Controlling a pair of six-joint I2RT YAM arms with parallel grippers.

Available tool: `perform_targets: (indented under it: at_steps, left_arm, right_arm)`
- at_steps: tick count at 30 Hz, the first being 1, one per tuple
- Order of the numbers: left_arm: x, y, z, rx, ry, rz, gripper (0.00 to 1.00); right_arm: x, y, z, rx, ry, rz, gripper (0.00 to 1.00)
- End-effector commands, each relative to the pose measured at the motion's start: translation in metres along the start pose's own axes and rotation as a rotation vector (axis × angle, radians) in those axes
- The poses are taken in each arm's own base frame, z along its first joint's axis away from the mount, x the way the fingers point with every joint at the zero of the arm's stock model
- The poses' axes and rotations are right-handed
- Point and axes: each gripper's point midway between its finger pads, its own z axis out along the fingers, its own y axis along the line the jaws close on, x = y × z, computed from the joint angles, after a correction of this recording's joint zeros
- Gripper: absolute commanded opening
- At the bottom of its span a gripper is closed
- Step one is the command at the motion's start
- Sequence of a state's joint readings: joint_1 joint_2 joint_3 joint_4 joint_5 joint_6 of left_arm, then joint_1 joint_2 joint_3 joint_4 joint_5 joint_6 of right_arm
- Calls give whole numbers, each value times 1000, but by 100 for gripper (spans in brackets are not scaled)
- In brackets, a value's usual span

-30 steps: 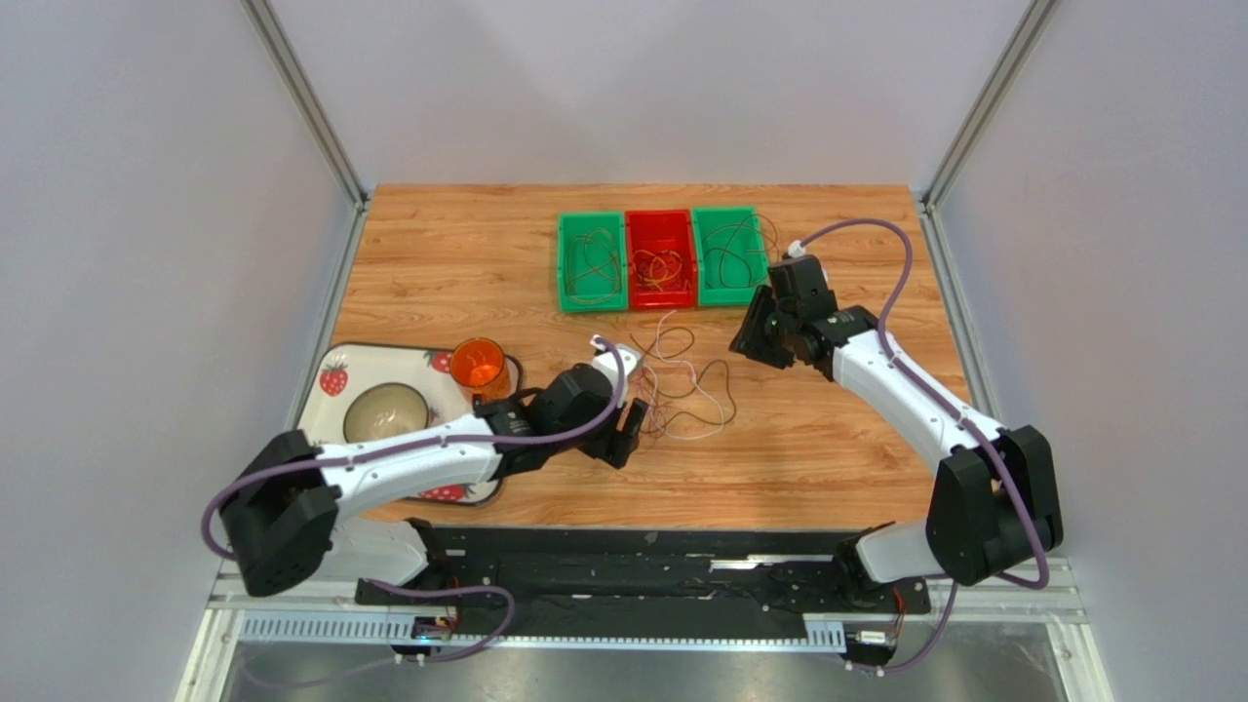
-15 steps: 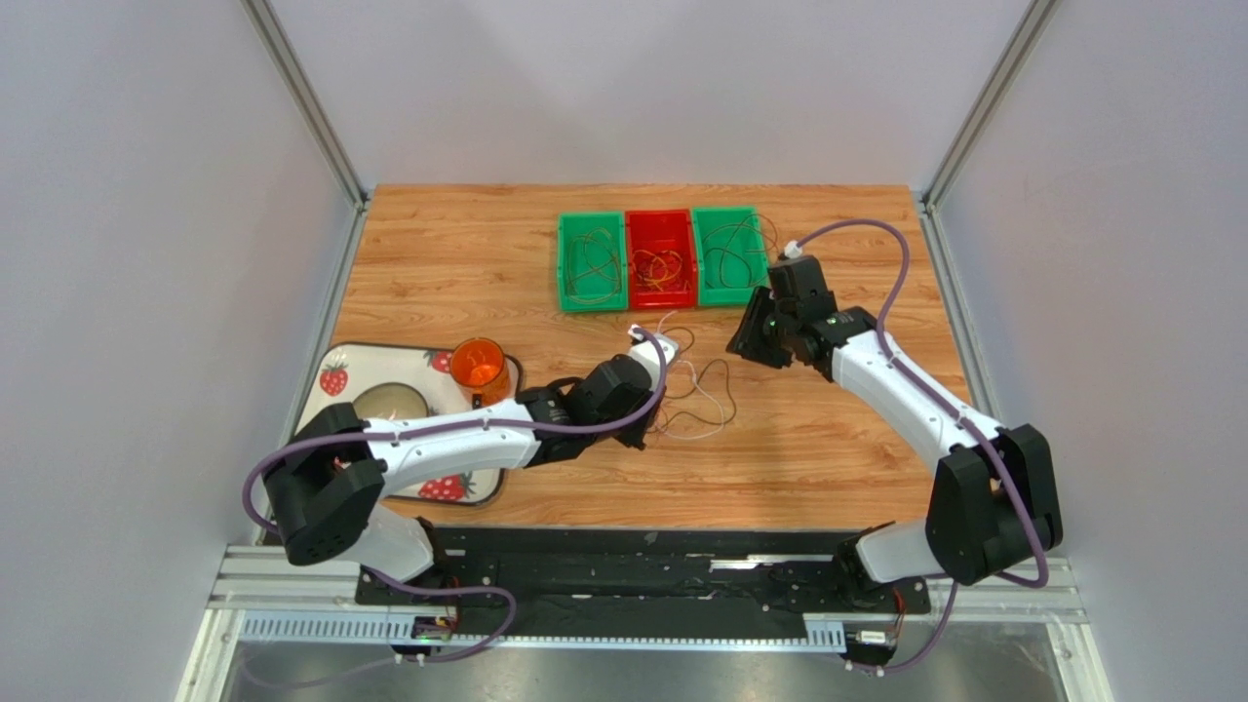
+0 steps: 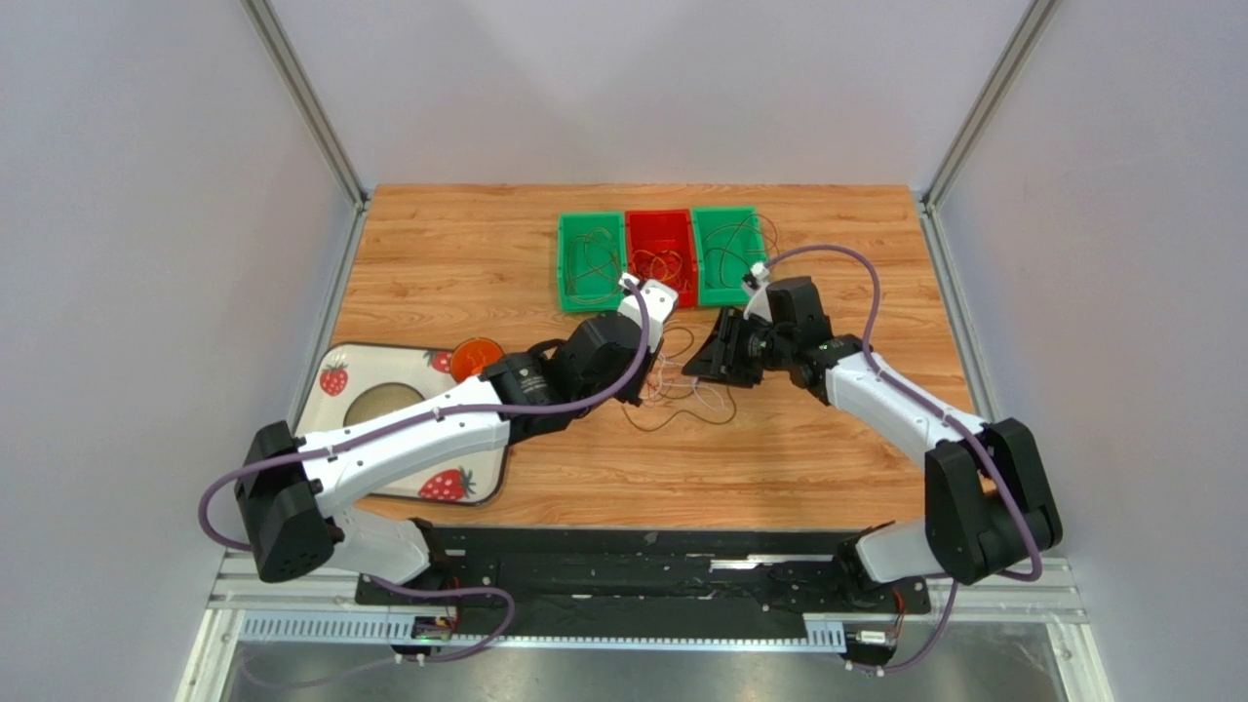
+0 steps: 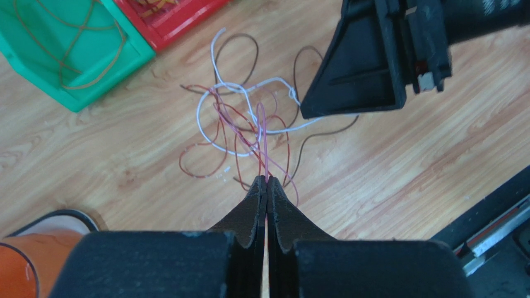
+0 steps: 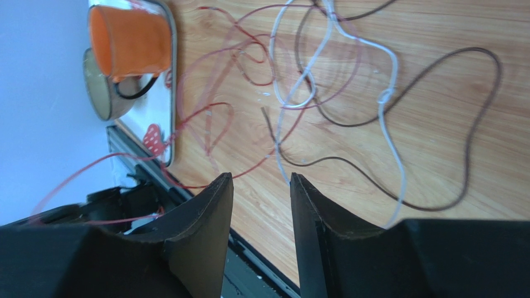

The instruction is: Untangle the cables

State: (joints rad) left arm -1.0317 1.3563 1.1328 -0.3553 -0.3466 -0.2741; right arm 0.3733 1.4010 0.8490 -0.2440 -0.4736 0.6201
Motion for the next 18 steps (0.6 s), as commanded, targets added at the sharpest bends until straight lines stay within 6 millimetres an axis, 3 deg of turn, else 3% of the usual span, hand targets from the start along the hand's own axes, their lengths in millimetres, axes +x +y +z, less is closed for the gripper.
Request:
perform_targets:
  at_steps: [1, 8, 13, 17, 18]
  left_arm:
    - [30, -9, 9, 44, 81, -21, 0]
    - [31, -11, 19, 53, 91, -77, 0]
    - [29, -11, 35, 107, 75, -175, 0]
    - [56, 23, 59, 78, 122, -280, 0]
    - [61, 22, 64, 104, 138, -292, 0]
  right_arm:
    - [-9, 45, 0, -235, -27, -60, 44]
    - [-1, 50, 10, -290, 16, -107, 44]
    - [2, 55, 5, -255, -43, -177, 43]
    - [7, 37, 7, -118, -81, -229, 43]
    - [11, 30, 9, -61, -66, -247, 43]
